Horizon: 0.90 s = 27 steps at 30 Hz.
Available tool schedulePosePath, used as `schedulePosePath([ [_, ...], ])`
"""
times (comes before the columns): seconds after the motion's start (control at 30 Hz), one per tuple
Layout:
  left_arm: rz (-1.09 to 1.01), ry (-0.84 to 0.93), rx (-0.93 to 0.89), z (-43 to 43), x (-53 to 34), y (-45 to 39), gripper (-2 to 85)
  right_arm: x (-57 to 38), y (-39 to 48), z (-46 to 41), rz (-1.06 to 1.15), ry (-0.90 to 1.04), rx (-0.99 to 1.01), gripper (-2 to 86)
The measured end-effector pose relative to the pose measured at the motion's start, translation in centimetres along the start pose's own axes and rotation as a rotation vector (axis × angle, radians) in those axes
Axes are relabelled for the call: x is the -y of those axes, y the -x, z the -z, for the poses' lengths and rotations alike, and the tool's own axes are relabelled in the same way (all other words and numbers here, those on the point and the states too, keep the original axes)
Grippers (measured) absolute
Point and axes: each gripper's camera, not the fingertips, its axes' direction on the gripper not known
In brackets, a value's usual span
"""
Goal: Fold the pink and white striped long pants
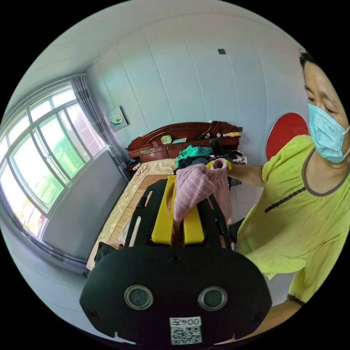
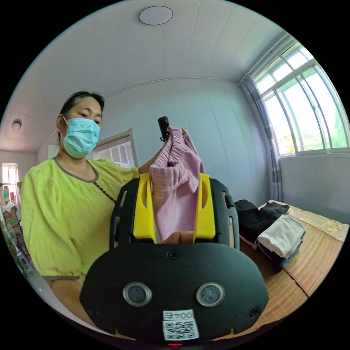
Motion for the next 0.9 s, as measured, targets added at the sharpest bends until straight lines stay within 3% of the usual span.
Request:
schedulePosePath([
  [0.1, 0.009, 0.006, -0.003, 0.6, -1.8, 1.4, -0.5, 0.1, -1.3, -2.3, 0.005, 0.132, 0.013, 5.2],
  [0.27, 0.104, 0.111, 0.056, 0.8, -6.6, 5.5, -0.5, 0.3, -3.6, -2.0, -0.095, 0.103, -0.226, 4.0],
  [0.4, 0.311, 0.19, -0.009, -1.3, -12.6, 10.7, -0.5, 3.8, -7.0, -1.4, -0.305, 0.134, -0.537, 3.8],
  [0.53, 0.552, 0.212, -0.013, -4.2, -19.0, 14.7, -0.3, 3.4, -11.0, -4.3, -0.624, 0.149, -0.675, 3.8],
  [0.7, 0.942, 0.178, -0.066, -7.9, -30.9, 16.5, 0.0, -4.2, -15.4, -8.1, -0.931, 0.1, -0.637, 3.9],
  [0.9, 1.021, 0.163, -0.164, -9.1, -39.3, 13.8, 0.5, -11.4, -18.8, -11.2, -1.133, 0.075, -0.538, 4.1],
])
